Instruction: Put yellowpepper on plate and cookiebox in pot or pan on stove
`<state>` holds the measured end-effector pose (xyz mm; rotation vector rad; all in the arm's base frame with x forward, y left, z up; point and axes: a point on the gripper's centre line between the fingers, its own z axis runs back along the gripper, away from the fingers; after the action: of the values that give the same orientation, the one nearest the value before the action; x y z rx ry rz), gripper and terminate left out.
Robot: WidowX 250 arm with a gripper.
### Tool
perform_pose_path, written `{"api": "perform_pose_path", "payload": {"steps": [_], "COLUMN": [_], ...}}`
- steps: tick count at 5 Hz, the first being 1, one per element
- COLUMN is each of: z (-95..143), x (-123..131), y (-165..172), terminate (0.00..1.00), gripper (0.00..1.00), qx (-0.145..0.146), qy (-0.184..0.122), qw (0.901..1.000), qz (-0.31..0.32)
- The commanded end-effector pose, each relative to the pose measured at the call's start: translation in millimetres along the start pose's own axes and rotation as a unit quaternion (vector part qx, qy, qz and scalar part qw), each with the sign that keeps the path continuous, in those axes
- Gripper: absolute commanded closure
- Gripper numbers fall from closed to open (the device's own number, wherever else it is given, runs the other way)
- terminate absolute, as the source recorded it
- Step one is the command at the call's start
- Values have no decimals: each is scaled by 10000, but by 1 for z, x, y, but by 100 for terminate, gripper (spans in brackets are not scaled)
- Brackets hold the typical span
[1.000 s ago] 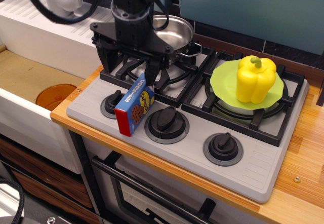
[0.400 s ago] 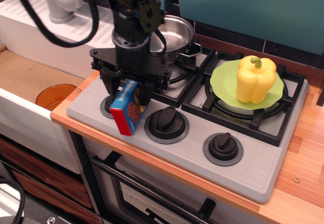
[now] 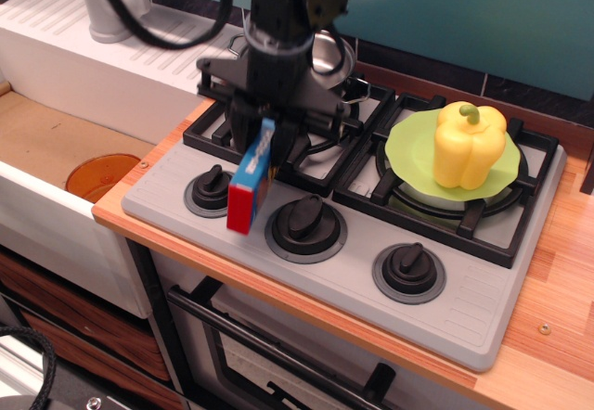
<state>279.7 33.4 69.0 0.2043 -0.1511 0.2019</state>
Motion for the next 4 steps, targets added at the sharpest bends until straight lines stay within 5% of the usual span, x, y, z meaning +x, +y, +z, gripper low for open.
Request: {"api": "perform_pose_path", "payload": {"steps": [1, 3, 4], "z": [63, 102, 90], "x": [36, 75, 100], "y": [15, 21, 18], "terminate": [0, 0, 0], "gripper": [100, 100, 100], "qx": [238, 281, 134], "qy": [121, 280, 186], "qw": [9996, 9990, 9993], "qz": [-132, -228, -279]}}
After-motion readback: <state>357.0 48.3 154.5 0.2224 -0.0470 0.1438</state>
